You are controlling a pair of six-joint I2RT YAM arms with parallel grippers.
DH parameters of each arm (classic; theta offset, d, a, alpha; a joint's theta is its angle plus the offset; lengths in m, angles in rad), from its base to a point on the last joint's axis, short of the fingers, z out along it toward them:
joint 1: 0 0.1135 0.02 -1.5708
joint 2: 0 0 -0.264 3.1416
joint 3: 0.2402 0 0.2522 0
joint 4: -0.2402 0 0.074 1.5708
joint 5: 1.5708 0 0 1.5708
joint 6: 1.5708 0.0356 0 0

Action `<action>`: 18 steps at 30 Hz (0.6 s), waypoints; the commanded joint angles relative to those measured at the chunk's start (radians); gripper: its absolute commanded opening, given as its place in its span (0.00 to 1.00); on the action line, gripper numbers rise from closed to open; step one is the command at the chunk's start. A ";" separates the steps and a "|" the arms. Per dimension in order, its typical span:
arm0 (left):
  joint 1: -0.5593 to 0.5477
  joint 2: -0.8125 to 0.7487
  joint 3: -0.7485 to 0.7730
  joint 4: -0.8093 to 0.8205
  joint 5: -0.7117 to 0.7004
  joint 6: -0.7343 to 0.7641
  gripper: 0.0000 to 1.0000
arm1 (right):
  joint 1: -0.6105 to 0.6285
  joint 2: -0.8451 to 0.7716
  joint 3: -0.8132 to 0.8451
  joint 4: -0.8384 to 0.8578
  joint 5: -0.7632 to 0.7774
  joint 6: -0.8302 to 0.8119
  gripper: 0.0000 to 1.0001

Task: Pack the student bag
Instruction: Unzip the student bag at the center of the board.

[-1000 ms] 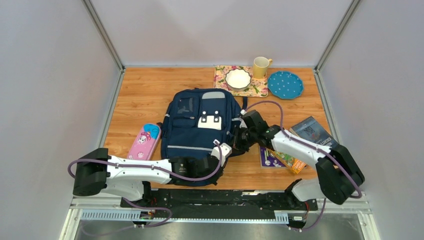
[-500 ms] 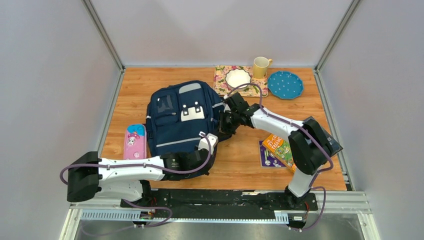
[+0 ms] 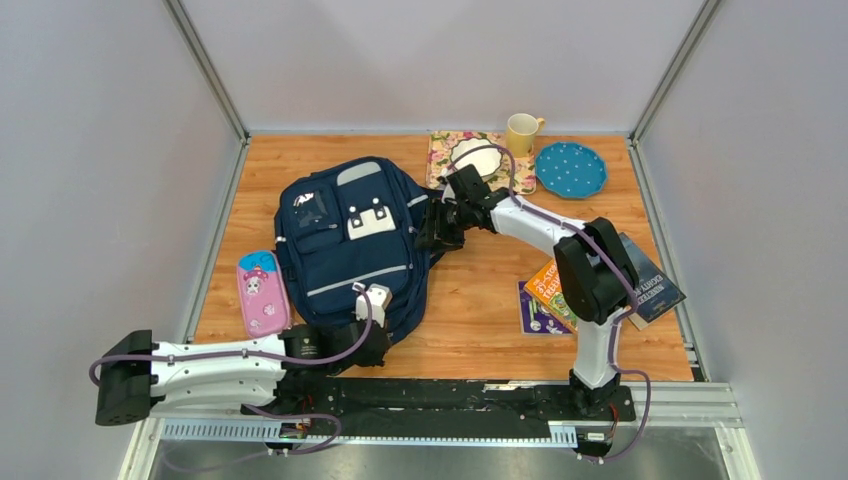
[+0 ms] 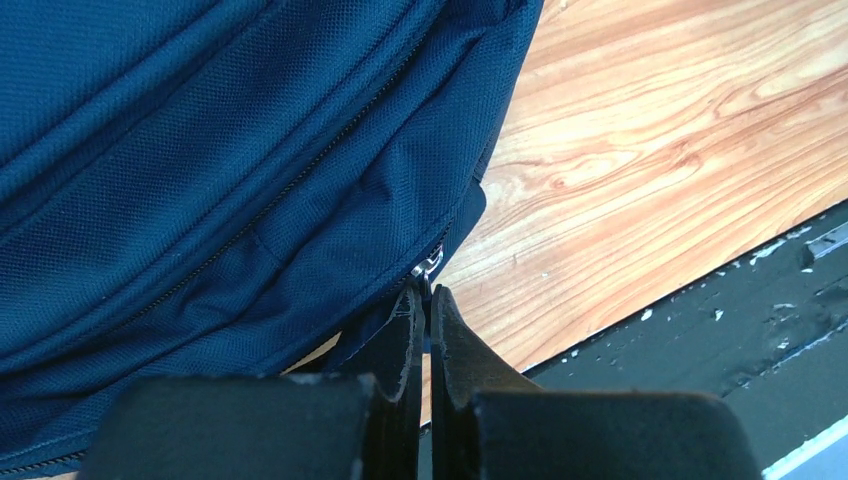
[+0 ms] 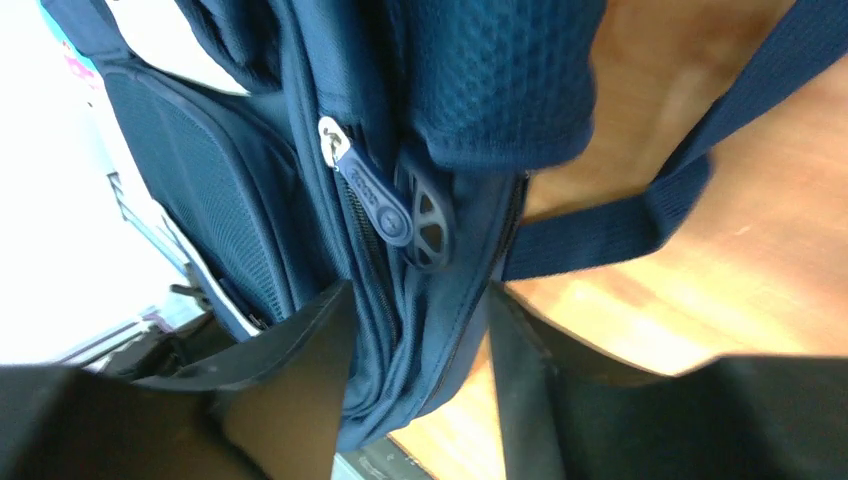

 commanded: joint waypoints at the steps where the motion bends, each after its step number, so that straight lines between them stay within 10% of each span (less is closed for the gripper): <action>1: -0.017 0.052 0.060 -0.040 0.028 0.051 0.00 | -0.042 -0.117 -0.044 0.102 0.082 -0.042 0.62; 12: -0.012 0.258 0.276 0.060 0.057 0.212 0.00 | 0.043 -0.481 -0.552 0.342 0.041 0.272 0.70; 18: -0.010 0.308 0.319 0.065 0.103 0.246 0.00 | 0.129 -0.447 -0.551 0.401 0.076 0.363 0.68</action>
